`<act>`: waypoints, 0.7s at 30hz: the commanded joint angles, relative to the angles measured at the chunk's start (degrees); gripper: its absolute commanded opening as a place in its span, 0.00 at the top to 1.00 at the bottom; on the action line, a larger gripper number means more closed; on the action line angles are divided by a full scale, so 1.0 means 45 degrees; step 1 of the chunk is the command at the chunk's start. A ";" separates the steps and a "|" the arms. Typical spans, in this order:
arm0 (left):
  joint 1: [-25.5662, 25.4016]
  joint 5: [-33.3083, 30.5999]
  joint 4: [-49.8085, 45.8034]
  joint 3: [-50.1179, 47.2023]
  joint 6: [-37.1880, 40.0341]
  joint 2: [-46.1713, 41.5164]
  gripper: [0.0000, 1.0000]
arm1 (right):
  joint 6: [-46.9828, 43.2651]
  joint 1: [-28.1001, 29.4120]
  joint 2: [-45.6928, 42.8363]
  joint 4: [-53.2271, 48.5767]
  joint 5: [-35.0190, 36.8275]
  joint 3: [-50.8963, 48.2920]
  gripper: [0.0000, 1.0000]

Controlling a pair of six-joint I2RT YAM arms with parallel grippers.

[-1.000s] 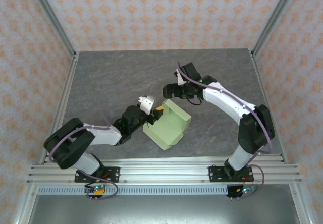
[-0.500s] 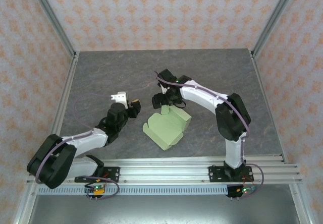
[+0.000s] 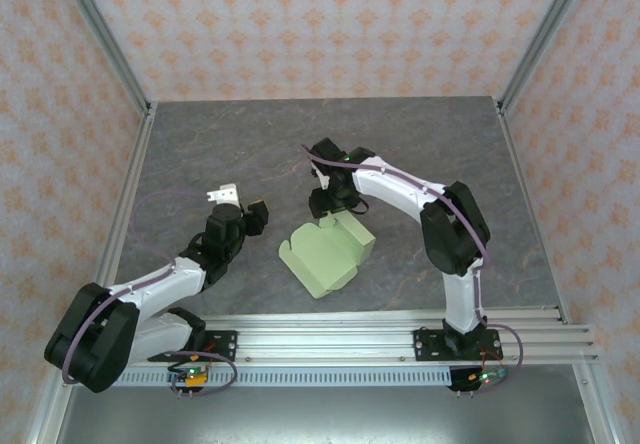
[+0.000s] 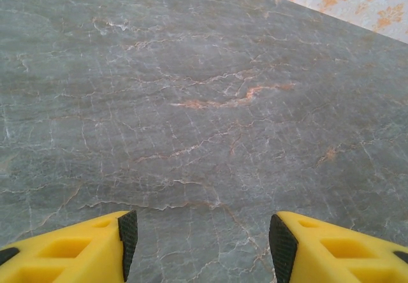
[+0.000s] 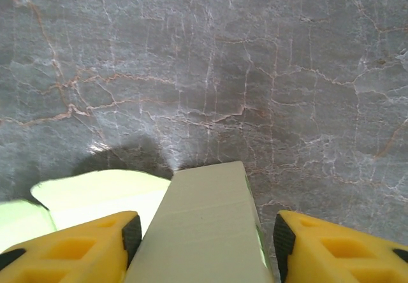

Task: Fold the paper box

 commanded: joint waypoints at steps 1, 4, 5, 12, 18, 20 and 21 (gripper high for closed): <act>0.0239 -0.0084 -0.0395 0.0146 -0.0493 0.0114 0.40 | -0.0294 -0.0004 0.0145 -0.0657 0.0704 0.0338 0.45; 0.0400 0.0711 -0.0360 0.0348 -0.0580 0.0493 0.40 | -0.0402 -0.0004 0.0127 -0.0742 0.0844 0.0340 0.52; 0.0422 0.1037 -0.0390 0.0465 -0.0606 0.0631 0.40 | -0.0451 -0.0004 0.0123 -0.0792 0.0736 0.0401 0.53; 0.0767 0.3257 -0.1686 0.1651 -0.1297 0.1079 0.39 | 0.0302 -0.0166 -0.0694 -0.0021 0.0122 0.0200 0.58; 0.1538 0.4947 -0.4079 0.3045 -0.1950 0.1116 0.35 | 0.1451 -0.1065 -0.2039 0.1564 -0.0926 -0.0870 0.59; 0.1841 0.5823 -0.4374 0.3166 -0.2319 0.1168 0.35 | 0.1853 -0.1508 -0.2378 0.2142 -0.1382 -0.1338 0.60; 0.1982 0.6087 -0.4354 0.3101 -0.2652 0.1127 0.34 | 0.2059 -0.1747 -0.2538 0.2418 -0.1541 -0.1582 0.60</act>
